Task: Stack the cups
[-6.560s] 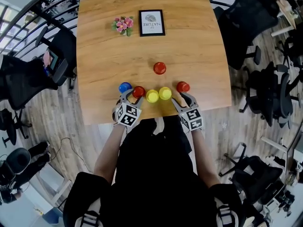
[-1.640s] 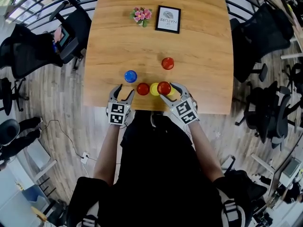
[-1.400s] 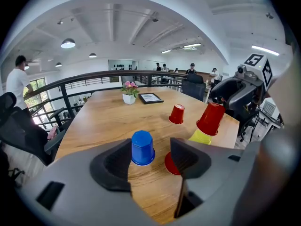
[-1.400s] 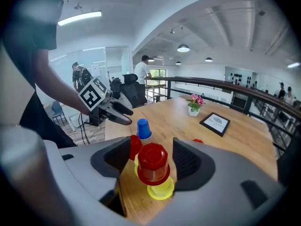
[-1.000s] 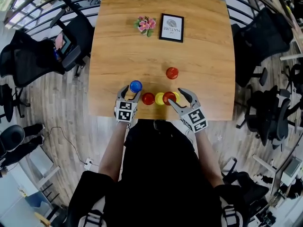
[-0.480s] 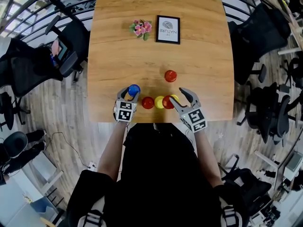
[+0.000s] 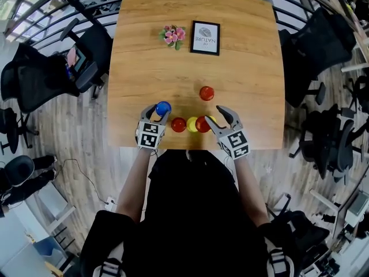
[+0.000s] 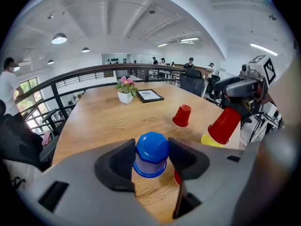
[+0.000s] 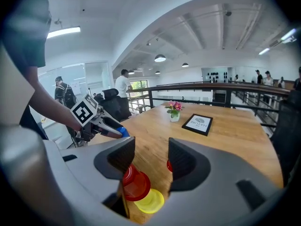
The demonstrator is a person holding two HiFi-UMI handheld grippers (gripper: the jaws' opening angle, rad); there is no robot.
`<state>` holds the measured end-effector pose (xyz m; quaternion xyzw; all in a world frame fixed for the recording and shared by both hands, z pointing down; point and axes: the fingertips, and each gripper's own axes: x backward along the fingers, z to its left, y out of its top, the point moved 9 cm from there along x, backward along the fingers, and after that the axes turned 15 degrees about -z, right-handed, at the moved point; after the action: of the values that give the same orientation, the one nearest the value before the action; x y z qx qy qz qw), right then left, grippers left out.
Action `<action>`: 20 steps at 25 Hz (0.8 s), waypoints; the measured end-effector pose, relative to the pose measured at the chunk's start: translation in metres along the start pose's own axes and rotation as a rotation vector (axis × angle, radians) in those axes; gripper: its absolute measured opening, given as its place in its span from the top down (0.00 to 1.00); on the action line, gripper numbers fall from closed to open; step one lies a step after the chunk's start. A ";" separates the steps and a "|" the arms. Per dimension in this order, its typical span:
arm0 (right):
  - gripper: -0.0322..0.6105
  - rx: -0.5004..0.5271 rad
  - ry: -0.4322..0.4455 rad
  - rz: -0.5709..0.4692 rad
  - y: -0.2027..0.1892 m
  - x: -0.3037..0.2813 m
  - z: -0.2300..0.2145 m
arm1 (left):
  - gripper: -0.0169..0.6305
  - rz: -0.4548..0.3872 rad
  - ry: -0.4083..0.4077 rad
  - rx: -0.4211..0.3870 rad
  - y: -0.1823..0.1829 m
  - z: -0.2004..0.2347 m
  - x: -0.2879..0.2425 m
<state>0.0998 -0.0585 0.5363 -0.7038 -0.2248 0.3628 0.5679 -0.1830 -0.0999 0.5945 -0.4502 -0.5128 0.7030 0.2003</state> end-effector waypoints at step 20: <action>0.60 -0.043 -0.003 -0.067 -0.016 0.037 -0.007 | 0.60 0.020 -0.079 -0.014 0.029 -0.080 0.035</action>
<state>0.1303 -0.0317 0.5432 -0.7074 -0.2566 0.3396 0.5643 -0.1286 -0.0420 0.5480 -0.4286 -0.5206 0.7187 0.1697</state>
